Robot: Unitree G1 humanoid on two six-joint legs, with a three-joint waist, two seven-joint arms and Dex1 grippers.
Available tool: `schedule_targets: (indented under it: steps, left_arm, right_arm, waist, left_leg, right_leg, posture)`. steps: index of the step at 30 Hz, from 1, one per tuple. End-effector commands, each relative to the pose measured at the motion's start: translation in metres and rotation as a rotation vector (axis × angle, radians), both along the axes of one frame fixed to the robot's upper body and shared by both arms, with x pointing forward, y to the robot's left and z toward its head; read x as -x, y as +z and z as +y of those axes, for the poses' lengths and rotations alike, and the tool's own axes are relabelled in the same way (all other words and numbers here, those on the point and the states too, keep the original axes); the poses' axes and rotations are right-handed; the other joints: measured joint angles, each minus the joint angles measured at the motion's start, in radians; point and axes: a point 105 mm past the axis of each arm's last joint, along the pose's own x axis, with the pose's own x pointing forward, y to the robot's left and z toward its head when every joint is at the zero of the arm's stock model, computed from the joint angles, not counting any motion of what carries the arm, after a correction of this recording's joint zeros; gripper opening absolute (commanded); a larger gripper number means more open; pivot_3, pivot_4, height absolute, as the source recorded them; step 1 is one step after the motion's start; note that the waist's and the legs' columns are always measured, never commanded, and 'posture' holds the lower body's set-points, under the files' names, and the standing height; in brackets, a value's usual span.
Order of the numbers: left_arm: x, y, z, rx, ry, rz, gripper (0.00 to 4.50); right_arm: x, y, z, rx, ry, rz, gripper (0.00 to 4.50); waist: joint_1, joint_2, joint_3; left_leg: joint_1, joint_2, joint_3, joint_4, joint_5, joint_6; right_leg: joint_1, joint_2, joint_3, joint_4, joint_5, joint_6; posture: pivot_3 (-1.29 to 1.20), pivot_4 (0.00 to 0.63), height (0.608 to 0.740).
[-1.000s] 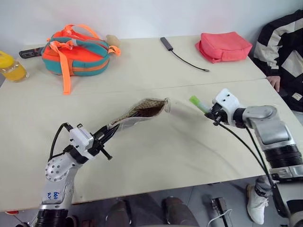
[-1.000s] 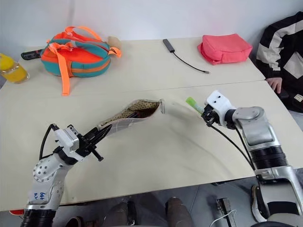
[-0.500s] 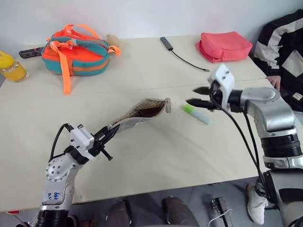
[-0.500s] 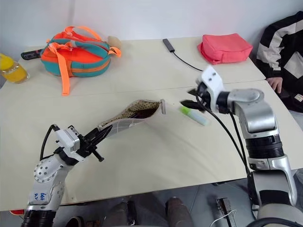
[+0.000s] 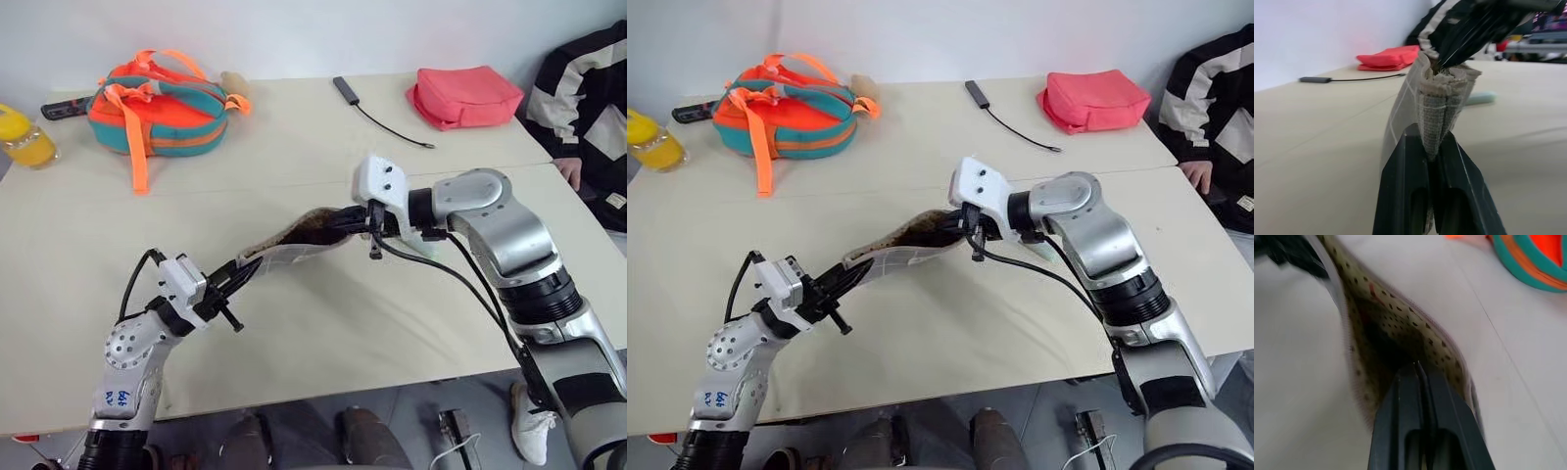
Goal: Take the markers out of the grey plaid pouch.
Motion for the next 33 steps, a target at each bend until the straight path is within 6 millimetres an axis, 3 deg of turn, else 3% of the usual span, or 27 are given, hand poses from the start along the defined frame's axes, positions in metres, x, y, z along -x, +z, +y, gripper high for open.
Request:
schedule_targets:
  steps: [1,9,14,16,20,23,26,31,33]
  left_arm:
    - [0.01,0.019,-0.013,0.055,-0.102,-0.013,0.0]
    - [0.01,0.009,-0.013,0.163,-0.184,0.171,0.0]
    - [-0.001,-0.006,0.009,0.323,-0.147,0.361,0.0]
    - [-0.005,-0.008,0.015,0.34,-0.131,0.381,0.0]
    - [-0.004,-0.017,0.008,0.233,-0.12,0.352,0.0]
    - [0.001,-0.019,0.003,0.226,-0.13,0.346,0.0]
    - [0.002,-0.018,0.002,0.244,-0.121,0.337,0.0]
    - [0.003,-0.019,0.001,0.253,-0.126,0.342,0.0]
    - [0.002,-0.019,0.001,0.259,-0.128,0.347,0.0]
  right_arm:
    - [0.001,0.006,-0.001,0.101,0.05,-0.089,0.01]
    - [0.021,-0.003,-0.005,0.336,0.142,-0.014,0.01]
    - [0.017,-0.011,0.018,0.34,0.131,0.001,0.01]
    - [0.009,-0.025,0.017,0.399,0.107,-0.017,0.01]
    - [-0.002,-0.056,0.017,0.466,0.085,-0.019,0.01]
    - [-0.006,-0.061,0.02,0.462,0.074,-0.035,0.01]
    - [-0.011,-0.057,0.024,0.428,0.061,-0.06,0.57]
    - [-0.015,-0.048,0.035,0.373,0.063,-0.108,2.29]
    - [-0.015,-0.048,0.039,0.365,0.071,-0.107,2.77]
  waist:
    - [0.0,0.0,0.0]
    - [-0.002,0.0,0.0]
    - [-0.008,0.0,0.0]
    - [-0.008,0.0,0.0]
    - [-0.001,0.0,0.0]
    - [-0.001,0.0,0.0]
    - [-0.005,0.0,0.0]
    - [-0.007,0.0,0.0]
    - [-0.007,0.0,0.0]
  left_leg:
    - [0.0,0.0,0.0,0.0,0.0,0.0]
    - [0.0,0.001,-0.001,0.001,0.0,0.0]
    - [0.001,0.001,-0.008,0.001,0.0,0.0]
    - [0.001,0.001,-0.01,0.002,0.0,0.0]
    - [0.001,0.0,-0.009,0.003,0.0,0.0]
    - [0.001,0.0,-0.007,0.003,0.0,0.0]
    - [0.001,0.001,-0.007,0.003,0.0,0.0]
    - [0.002,0.001,-0.007,0.003,0.0,0.0]
    - [0.002,0.001,-0.007,0.003,0.0,0.0]
  right_leg:
    - [0.0,0.0,0.0,0.0,0.0,0.0]
    - [0.0,0.0,0.0,0.0,0.0,0.0]
    - [0.0,0.001,0.001,0.002,0.0,0.0]
    - [0.001,0.001,0.0,0.002,0.0,0.0]
    - [0.002,0.0,-0.001,0.001,0.0,0.0]
    - [0.002,0.001,-0.001,0.002,0.0,0.0]
    - [0.002,0.001,-0.001,0.002,0.0,0.0]
    - [0.002,0.001,-0.001,0.002,0.0,0.0]
    - [0.002,0.001,-0.001,0.002,0.0,0.0]
  posture:
    - [0.0,0.15,0.74]
    - [0.0,0.15,0.74]
    - [0.0,0.15,0.74]
    - [0.0,0.15,0.74]
    - [0.0,0.15,0.74]
    - [0.0,0.15,0.74]
    - [0.0,0.15,0.74]
    - [0.0,0.15,0.74]
    - [0.0,0.15,0.74]
